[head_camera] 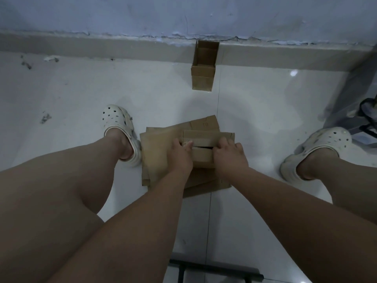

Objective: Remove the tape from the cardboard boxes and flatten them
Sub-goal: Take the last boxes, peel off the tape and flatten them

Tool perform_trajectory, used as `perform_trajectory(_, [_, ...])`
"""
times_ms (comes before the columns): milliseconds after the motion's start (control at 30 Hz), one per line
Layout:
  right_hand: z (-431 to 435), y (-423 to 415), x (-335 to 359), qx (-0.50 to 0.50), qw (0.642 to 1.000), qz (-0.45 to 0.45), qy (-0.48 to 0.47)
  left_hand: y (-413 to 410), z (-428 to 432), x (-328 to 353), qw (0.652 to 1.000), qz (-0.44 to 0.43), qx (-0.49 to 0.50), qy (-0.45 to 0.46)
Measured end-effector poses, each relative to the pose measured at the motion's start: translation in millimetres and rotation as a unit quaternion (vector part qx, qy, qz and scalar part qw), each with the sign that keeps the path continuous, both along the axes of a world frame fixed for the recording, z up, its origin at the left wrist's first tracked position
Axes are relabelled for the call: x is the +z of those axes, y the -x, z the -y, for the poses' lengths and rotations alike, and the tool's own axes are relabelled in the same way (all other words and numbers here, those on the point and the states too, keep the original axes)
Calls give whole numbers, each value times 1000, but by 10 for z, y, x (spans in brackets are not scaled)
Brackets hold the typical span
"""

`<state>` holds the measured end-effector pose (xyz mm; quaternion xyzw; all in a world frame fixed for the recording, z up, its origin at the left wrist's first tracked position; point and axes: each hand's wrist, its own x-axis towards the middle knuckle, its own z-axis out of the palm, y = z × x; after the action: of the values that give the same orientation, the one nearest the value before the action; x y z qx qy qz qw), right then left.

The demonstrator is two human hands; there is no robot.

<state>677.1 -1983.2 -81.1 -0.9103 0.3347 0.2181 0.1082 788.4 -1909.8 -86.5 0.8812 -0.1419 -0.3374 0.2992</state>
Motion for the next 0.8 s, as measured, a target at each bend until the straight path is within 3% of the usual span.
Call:
perform_trajectory(233, [163,29,-39,-101,984,50,-140,-2,1,-72,999,24,-4,24])
perform_trajectory(467, [201,154,-112,-91,987,44,-124,8,-12,-68,999,-3,-10,31])
perform_trajectory(800, [-22,11,-161,-162,969,73,-173,-91,-3,-85,997,-71,-20,14])
